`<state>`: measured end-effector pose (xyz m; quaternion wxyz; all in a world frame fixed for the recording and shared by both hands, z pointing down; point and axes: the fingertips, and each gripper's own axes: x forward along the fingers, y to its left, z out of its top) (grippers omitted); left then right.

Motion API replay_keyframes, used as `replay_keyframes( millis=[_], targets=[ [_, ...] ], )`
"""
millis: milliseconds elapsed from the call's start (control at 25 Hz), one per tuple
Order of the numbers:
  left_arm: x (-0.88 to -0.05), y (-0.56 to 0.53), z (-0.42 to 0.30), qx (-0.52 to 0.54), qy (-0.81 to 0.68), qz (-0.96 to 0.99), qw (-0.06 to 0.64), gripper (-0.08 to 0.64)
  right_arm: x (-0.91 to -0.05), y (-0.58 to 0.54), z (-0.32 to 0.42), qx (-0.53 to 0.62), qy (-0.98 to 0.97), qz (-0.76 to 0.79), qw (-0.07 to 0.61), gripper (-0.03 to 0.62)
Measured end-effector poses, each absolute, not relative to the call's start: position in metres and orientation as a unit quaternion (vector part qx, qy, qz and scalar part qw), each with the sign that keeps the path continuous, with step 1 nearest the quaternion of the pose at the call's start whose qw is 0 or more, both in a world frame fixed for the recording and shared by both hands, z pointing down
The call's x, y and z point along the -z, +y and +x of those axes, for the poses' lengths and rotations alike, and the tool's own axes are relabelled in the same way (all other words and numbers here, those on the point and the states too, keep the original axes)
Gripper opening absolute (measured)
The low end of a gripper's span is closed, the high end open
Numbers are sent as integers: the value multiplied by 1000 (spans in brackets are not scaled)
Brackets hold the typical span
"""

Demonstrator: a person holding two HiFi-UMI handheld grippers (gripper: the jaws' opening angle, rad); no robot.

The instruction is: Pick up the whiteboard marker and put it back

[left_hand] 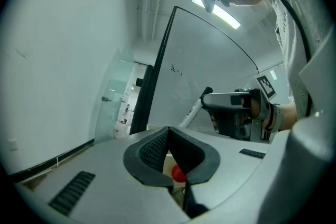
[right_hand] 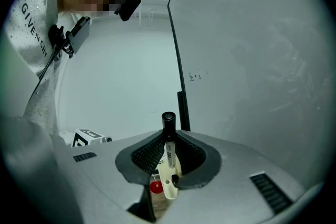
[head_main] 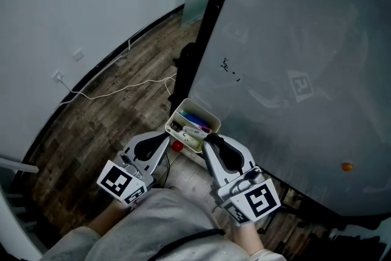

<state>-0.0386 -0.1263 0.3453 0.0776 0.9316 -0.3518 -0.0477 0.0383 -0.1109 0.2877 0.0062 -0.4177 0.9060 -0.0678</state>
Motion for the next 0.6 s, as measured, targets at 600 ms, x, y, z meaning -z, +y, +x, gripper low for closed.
replay_keyframes(
  millis=[600],
  targets=[
    [-366, -122, -45, 31, -350, 930, 103, 14, -318, -108, 42, 108, 892, -440, -8, 75]
  ],
)
